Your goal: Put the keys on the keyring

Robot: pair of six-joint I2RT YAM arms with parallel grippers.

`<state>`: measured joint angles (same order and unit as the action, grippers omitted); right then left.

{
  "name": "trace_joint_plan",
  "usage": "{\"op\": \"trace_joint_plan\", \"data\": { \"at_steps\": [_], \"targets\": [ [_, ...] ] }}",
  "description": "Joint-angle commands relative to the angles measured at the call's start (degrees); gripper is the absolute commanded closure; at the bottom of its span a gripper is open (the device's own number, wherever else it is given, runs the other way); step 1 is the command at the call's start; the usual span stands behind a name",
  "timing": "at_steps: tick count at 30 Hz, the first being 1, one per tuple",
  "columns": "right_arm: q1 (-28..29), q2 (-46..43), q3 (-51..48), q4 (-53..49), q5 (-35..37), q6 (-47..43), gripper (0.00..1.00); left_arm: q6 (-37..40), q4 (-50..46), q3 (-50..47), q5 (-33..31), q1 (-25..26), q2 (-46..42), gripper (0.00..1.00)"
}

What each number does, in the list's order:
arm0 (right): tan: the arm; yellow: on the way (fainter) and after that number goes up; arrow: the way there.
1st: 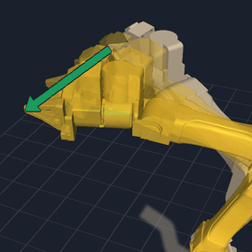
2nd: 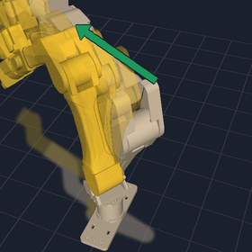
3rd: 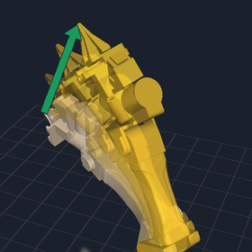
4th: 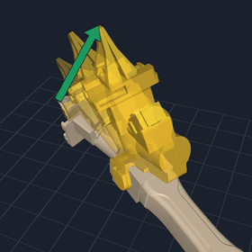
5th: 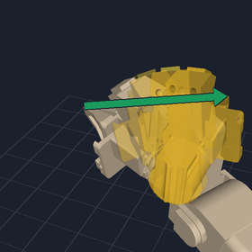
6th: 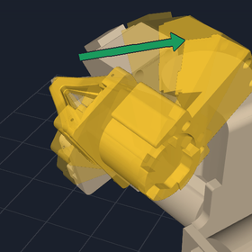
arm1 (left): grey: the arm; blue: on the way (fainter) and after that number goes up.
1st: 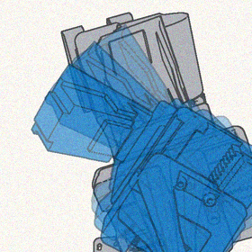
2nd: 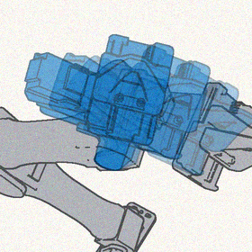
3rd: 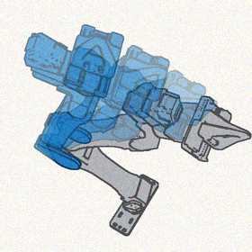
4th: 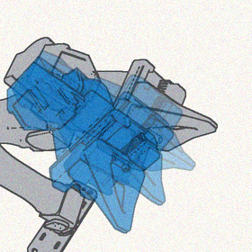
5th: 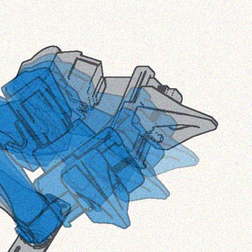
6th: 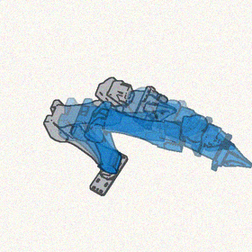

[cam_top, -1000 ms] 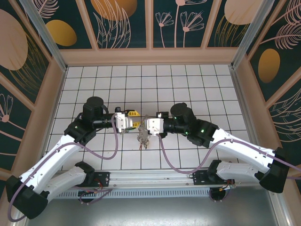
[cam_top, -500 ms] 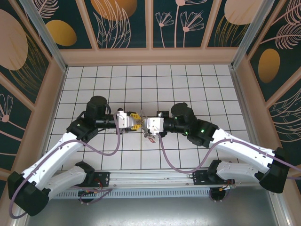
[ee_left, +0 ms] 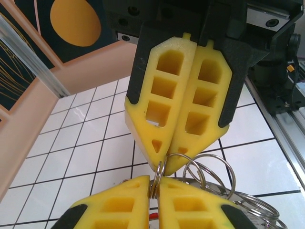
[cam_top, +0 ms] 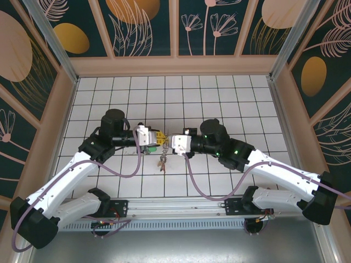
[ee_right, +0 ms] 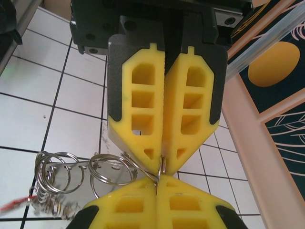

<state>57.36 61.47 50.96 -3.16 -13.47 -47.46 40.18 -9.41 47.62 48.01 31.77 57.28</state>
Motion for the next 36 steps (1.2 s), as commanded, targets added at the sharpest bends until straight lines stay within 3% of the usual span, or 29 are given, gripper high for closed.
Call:
{"op": "trace_joint_plan", "data": {
  "at_steps": [1, 7, 9, 13, 17, 20, 29, 36],
  "targets": [
    [0.23, 0.74, 0.08, 7.99, -1.25, 1.56, 1.0, -1.17, 5.2, -0.97, 4.56, 0.49, -0.91, 0.85],
    [0.21, 1.24, 0.6, 8.32, 0.65, 2.4, 1.0, -3.54, 7.55, -1.04, 4.8, 0.44, -1.29, 0.87],
    [0.21, 1.22, 0.52, 8.52, 0.97, 2.6, 1.0, -3.65, 7.48, -0.87, 4.79, 0.48, -1.29, 1.0],
    [-0.16, 0.35, 0.37, 6.52, -0.67, 2.64, 1.0, -6.01, 9.23, -0.96, 5.28, 0.44, -2.05, 1.0],
    [-4.09, -3.02, -0.94, 3.74, -8.49, 4.39, 0.85, -12.04, 19.25, -4.34, 9.7, 0.49, -4.72, 1.0],
    [-5.73, -5.88, -3.11, 6.11, -11.13, 6.67, 0.81, -16.22, 25.65, -5.84, 11.46, 0.49, -5.33, 1.0],
    [-6.39, -6.63, -4.37, 11.15, -17.4, 9.74, 0.76, -17.16, 26.75, -6.19, 12.03, 0.46, -5.24, 1.0],
    [-6.45, -6.71, -2.29, 8.01, -19.86, 10.24, 0.76, -16.98, 26.83, -6.73, 10.96, 0.48, -5.51, 1.0]
  ]
}}
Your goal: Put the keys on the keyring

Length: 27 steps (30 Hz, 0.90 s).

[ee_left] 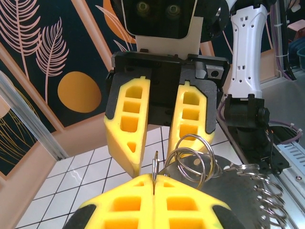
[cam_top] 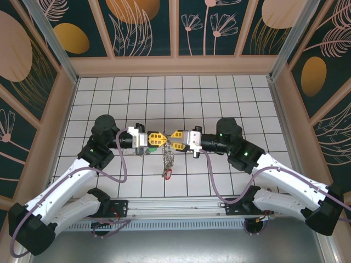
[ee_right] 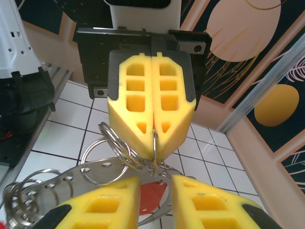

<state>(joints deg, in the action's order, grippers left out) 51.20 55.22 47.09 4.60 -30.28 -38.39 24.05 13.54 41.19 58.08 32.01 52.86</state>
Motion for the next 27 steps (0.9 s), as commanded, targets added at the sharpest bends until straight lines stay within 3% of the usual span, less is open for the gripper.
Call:
{"op": "trace_joint_plan", "data": {
  "at_steps": [1, 25, 27],
  "targets": [
    [-0.3, -0.49, 1.59, 0.08, -2.87, 1.23, 0.76, -0.98, 4.1, -0.32, 0.94, 0.24, -1.09, 1.0],
    [0.49, 2.97, 0.3, 7.59, -3.03, 3.0, 0.86, -0.32, 3.97, -0.5, 1.73, 0.84, 0.29, 1.0],
    [0.48, 3.28, 0.45, 7.62, -3.13, 2.97, 1.0, -0.32, 4.08, -0.4, 1.76, 0.89, 0.53, 1.0]
  ]
}}
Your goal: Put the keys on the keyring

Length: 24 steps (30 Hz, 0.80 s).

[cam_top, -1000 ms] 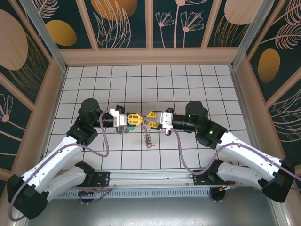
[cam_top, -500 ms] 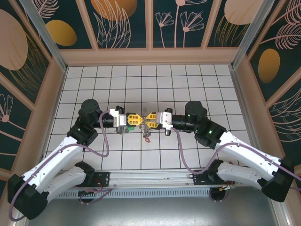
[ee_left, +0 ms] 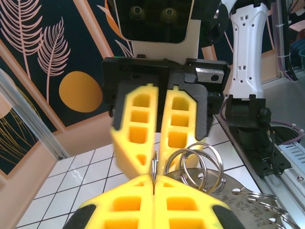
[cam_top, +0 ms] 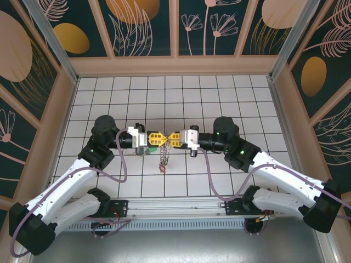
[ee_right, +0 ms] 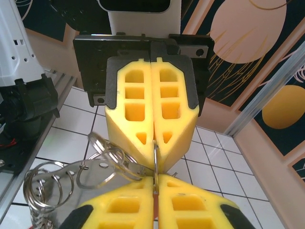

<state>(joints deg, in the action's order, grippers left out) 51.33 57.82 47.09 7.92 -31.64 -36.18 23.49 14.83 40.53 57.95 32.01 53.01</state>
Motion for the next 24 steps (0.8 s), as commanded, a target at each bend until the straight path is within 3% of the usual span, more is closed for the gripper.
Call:
{"op": "trace_joint_plan", "data": {
  "at_steps": [1, 7, 10, 20, 24],
  "targets": [
    [0.45, 0.74, 0.46, 4.23, -1.74, 0.68, 1.0, 0.25, 2.75, 0.25, 1.74, 0.93, 0.57, 1.0],
    [0.44, 0.1, -0.1, 4.76, -2.06, 0.63, 1.0, -0.01, 2.61, -0.35, 1.29, 1.03, 0.61, 1.0],
    [0.44, -0.56, -0.63, 5.06, -2.32, 0.68, 0.83, -0.3, 3.0, -0.72, 0.58, 0.98, 0.26, 1.0],
    [0.09, -0.65, -2.02, 7.46, -2.89, 1.38, 0.84, 0.85, 1.51, -0.87, -0.38, 0.98, 0.16, 1.0],
    [0.09, -0.87, -2.09, 7.55, -2.64, 1.4, 0.78, 1.28, 1.09, -0.89, -0.55, 1.0, 0.17, 1.0]
  ]
}}
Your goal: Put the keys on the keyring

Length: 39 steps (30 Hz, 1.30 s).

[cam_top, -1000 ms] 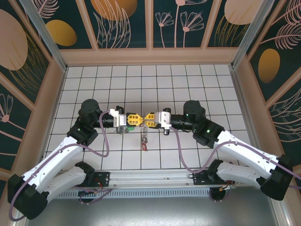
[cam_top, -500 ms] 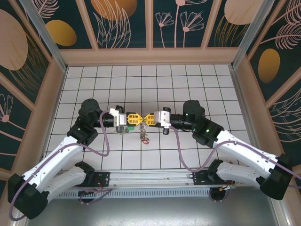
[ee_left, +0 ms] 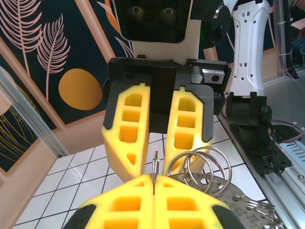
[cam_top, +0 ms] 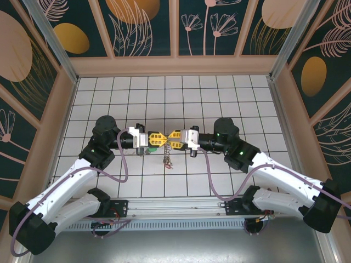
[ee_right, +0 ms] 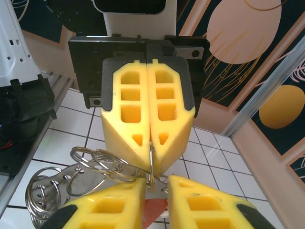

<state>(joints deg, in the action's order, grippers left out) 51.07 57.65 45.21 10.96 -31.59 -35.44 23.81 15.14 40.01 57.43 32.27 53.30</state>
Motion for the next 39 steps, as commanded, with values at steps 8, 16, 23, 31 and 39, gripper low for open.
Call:
{"op": "trace_joint_plan", "data": {
  "at_steps": [8, 16, 23, 31, 39],
  "targets": [
    [0.39, -1.54, -0.42, 4.34, -3.12, 1.34, 0.93, 1.41, 0.62, -0.19, 0.15, 0.86, 0.05, 1.0],
    [0.48, -1.92, -0.39, 4.46, -3.12, 1.69, 0.82, 1.48, 0.66, -0.45, -0.1, 0.91, -0.34, 1.0],
    [0.45, -2.11, -0.69, 4.33, -3.39, 1.69, 0.91, 1.55, 0.94, -0.54, -0.56, 0.95, -0.73, 1.0],
    [0.44, -1.89, -1.09, 4.86, -3.54, 1.97, 1.0, 1.5, 0.9, -0.63, -0.54, 0.94, -0.78, 1.0],
    [0.28, -3.03, -3.35, 6.33, 4.07, 0.03, 1.0, 1.19, -1.56, 0.32, -4.02, 0.9, -1.58, 0.8]
  ]
}}
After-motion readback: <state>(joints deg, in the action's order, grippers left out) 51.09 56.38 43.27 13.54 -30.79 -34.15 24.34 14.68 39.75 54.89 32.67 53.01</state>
